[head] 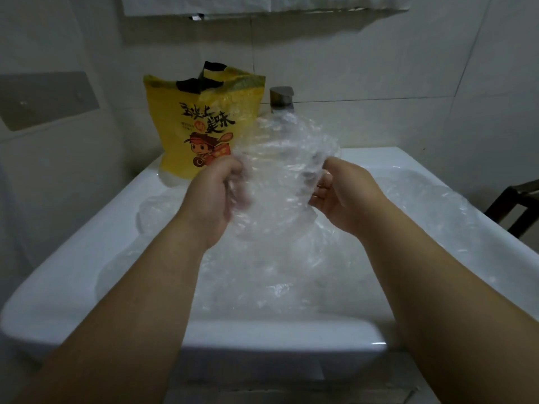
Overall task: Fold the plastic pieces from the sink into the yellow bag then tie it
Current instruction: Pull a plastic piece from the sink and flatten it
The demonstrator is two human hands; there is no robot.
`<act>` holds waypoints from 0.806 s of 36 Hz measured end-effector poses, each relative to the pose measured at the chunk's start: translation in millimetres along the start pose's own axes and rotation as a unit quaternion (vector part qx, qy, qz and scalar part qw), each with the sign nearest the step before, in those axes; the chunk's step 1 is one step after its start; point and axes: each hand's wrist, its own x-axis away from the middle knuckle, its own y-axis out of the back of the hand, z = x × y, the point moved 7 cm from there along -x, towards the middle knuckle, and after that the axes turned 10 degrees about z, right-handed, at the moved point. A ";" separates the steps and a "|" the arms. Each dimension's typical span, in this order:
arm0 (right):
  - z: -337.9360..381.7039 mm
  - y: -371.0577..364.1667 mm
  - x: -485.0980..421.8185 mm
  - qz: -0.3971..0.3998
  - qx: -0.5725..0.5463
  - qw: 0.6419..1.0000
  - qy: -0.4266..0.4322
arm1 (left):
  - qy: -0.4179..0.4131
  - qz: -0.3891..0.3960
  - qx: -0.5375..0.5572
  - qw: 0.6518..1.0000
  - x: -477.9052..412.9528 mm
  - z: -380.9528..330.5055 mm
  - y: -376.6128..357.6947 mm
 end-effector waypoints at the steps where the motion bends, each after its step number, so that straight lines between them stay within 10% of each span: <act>1: -0.1 -1.2 0.4 0.005 -0.008 1.000 0.001 | 0.019 0.033 -0.014 0.999 0.7 3.0 -4.7; 10: 2.9 4.5 0.9 -0.026 0.084 0.996 0.021 | 0.007 0.100 -0.011 0.995 0.7 4.2 -8.9; 20: 4.3 -16.5 9.7 0.079 -0.025 0.997 0.001 | -0.035 -0.094 -0.175 0.979 0.0 2.0 9.0; 24: -3.0 -29.4 14.2 0.131 0.130 0.983 0.009 | -0.050 -0.077 -0.173 0.981 2.4 3.7 1.8; 29: 7.5 -3.2 10.3 -0.038 0.137 0.988 0.059 | -0.049 -0.064 -0.177 0.981 2.3 2.3 4.2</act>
